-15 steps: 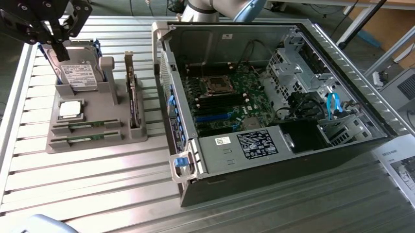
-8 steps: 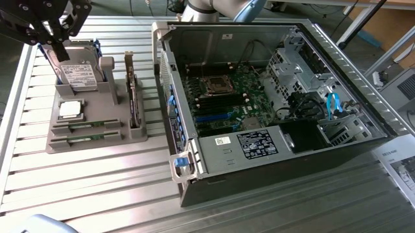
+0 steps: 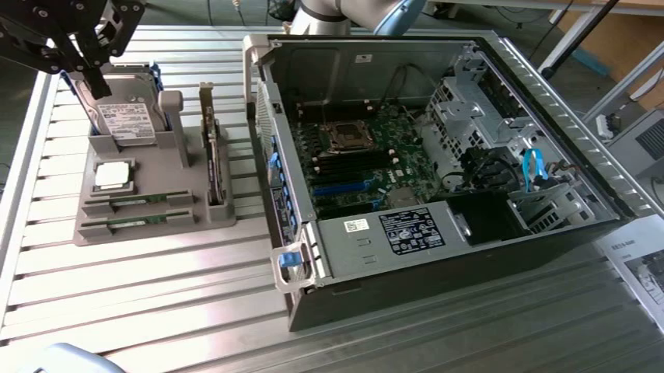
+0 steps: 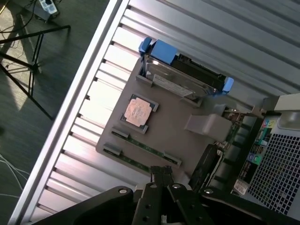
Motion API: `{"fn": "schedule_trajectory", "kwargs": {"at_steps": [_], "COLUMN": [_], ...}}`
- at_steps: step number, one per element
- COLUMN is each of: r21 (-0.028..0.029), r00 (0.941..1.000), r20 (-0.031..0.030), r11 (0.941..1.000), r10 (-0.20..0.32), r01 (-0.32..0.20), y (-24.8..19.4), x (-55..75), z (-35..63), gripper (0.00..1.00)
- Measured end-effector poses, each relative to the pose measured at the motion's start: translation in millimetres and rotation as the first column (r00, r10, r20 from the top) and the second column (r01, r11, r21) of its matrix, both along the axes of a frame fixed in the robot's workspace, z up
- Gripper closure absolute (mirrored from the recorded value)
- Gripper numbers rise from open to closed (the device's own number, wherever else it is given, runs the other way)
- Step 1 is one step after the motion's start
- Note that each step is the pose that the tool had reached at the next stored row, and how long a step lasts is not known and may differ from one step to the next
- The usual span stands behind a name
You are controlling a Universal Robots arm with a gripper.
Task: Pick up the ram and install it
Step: 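Pick up the ram and move it above insertion slot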
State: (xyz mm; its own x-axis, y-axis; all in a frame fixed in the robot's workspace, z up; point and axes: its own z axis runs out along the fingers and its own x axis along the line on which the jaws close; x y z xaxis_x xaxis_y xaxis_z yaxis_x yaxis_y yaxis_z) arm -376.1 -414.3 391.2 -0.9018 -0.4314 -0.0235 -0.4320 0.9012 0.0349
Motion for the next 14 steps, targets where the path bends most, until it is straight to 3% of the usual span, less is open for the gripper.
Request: {"fn": "schedule_trajectory", "kwargs": {"at_steps": [7,14], "r21": [-0.0006,-0.0026], "r00": [0.9970,0.9873], "r20": [0.0000,-0.0002], "r11": [0.9970,0.9873], "r10": [0.078,0.159], "r01": [-0.078,-0.159], "y": [0.0,0.0], "x": [0.0,0.0], "z": [0.0,0.0], "gripper": [0.90,0.90]}}
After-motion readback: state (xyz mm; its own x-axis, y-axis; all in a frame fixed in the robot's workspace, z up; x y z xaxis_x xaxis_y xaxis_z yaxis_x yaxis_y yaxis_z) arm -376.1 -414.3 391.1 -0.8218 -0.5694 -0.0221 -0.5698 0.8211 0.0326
